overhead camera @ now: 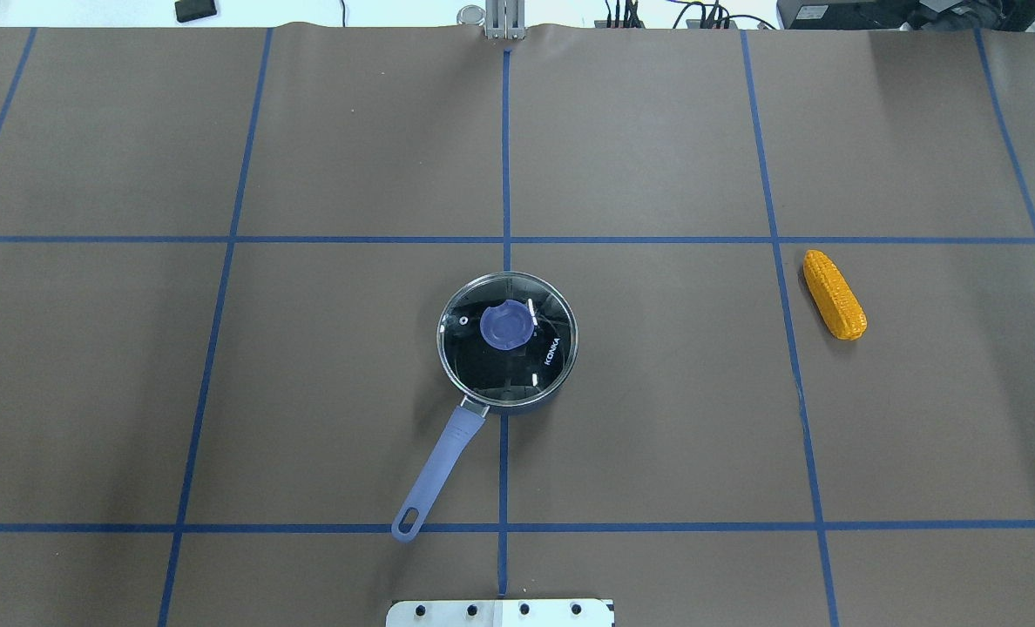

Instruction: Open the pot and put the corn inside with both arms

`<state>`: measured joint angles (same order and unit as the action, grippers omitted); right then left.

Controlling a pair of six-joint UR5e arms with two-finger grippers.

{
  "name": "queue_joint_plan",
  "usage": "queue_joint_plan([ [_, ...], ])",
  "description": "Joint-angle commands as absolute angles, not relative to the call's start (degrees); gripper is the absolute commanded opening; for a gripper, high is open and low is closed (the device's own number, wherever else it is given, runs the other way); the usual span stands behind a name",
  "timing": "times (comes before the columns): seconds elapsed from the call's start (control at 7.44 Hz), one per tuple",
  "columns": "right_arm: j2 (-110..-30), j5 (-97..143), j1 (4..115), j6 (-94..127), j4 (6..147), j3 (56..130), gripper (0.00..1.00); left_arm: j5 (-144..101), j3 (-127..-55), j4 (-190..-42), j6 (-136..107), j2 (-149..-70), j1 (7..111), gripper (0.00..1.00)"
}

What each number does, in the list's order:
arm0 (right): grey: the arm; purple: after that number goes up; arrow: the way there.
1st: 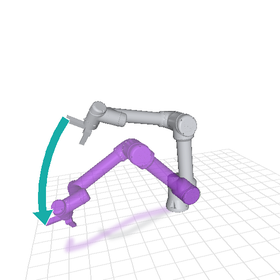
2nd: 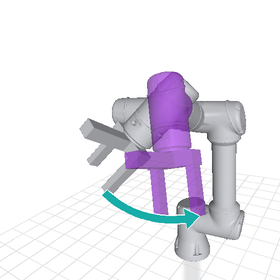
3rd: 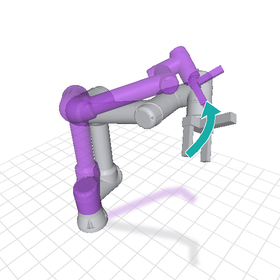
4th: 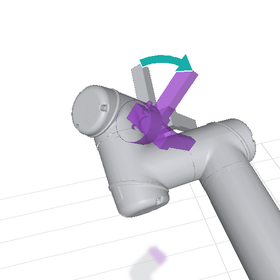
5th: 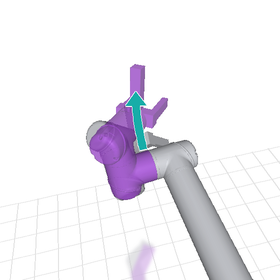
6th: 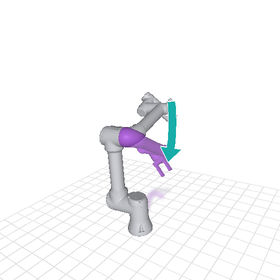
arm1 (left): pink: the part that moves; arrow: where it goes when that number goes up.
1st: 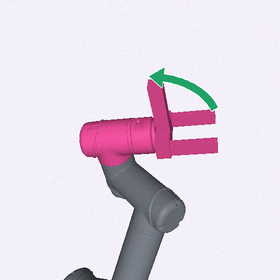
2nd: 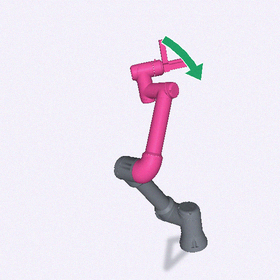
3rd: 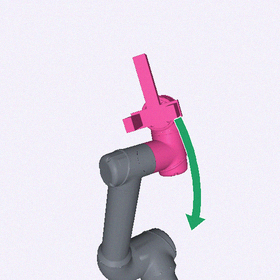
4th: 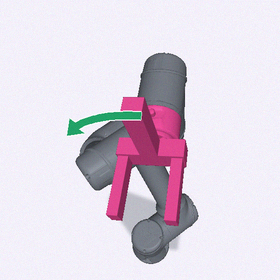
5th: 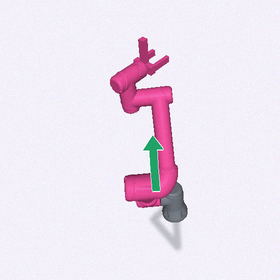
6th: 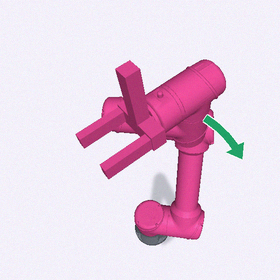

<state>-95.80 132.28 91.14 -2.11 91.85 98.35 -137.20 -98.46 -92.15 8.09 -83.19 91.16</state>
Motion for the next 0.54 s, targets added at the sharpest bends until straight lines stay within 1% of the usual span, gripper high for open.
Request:
queue_joint_plan([
  [0.0,-95.80,132.36,91.14,-2.02,91.85,98.52,1.00,-137.72,-99.22,-92.11,8.09,-83.14,91.23,0.98],
  [0.4,-95.54,132.63,91.14,-1.93,91.85,99.05,1.00,-137.72,-99.67,-92.20,8.00,-83.14,91.14,0.98],
])
